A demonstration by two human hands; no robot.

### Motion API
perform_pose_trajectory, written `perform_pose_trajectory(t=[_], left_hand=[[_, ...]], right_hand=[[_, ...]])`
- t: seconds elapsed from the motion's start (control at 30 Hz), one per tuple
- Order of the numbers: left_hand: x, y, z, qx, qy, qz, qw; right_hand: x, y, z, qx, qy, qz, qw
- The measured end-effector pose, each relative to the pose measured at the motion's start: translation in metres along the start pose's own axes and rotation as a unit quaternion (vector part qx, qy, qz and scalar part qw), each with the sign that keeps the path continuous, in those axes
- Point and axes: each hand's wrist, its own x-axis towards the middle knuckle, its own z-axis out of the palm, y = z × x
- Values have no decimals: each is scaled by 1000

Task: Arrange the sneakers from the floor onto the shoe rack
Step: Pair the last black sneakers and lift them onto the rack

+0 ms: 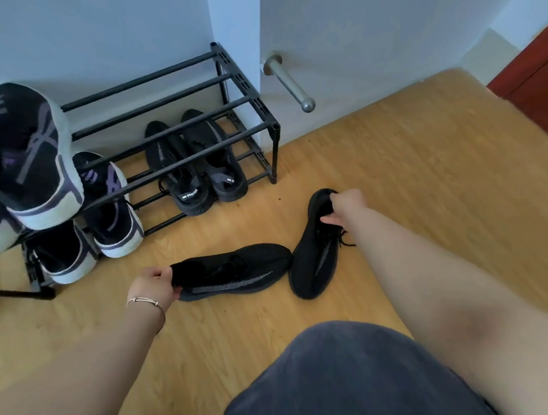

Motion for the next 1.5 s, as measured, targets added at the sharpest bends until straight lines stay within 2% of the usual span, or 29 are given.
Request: perform_pose_trajectory(t=[0.07, 0.13, 0.2, 0.23, 0.27, 0.3, 0.37, 0.4, 0.43, 0.47, 0.53, 0.6, 0.67, 0.77, 0.87, 1.03, 1.17, 1.27, 1.37, 1.5], left_hand=[[-2, 5, 1, 110, 22, 42, 993], [-8, 13, 3, 194, 41, 76, 977], [-12, 19, 9, 275, 51, 134, 951], [-14, 21, 12, 319, 50, 174, 930], [-15, 24, 16, 360, 49, 218, 906], [-17, 27, 20, 392, 39, 253, 884], [-19, 37, 32, 445, -5, 307, 841], [-20, 42, 39, 466, -27, 325, 823], [-19, 48, 46, 483, -47, 331, 809], [-19, 53, 53, 496, -66, 328, 801], [-16, 63, 63, 510, -105, 305, 797], [-13, 69, 69, 515, -130, 281, 799], [-11, 72, 72, 524, -144, 267, 796], [-6, 73, 73, 535, -153, 254, 791], [-2, 75, 75, 523, -148, 243, 803], [0, 79, 78, 507, -118, 223, 825], [3, 76, 74, 476, -97, 201, 851], [4, 73, 62, 450, -94, 174, 871], [5, 62, 47, 403, -97, 128, 901], [-2, 41, 35, 276, -94, 58, 955]], right_hand=[[-1, -4, -4, -86, -11, -34, 996], [-2, -9, -7, -210, -31, -59, 976], [-3, -14, -9, -329, -48, -95, 938], [-5, -14, -9, -397, -50, -131, 907], [-6, -13, -9, -481, -51, -177, 857], [-7, -11, -9, -570, -45, -232, 787], [-8, -6, -11, -705, -35, -371, 603], [-8, -3, -11, -733, -52, -436, 519], [-7, 0, -11, -743, -85, -482, 456], [-6, 3, -10, -748, -123, -507, 409], [-4, 8, -5, -759, -186, -514, 354], [1, 12, 1, -771, -216, -503, 325], [5, 14, 6, -776, -229, -499, 310], [7, 13, 10, -773, -248, -490, 316], [10, 16, 12, -752, -254, -502, 342], [11, 16, 13, -711, -257, -517, 402], [12, 11, 13, -701, -269, -480, 454], [11, 6, 7, -662, -291, -438, 534], [15, 3, -4, -592, -276, -392, 648], [21, 14, -14, -481, -227, -298, 792]])
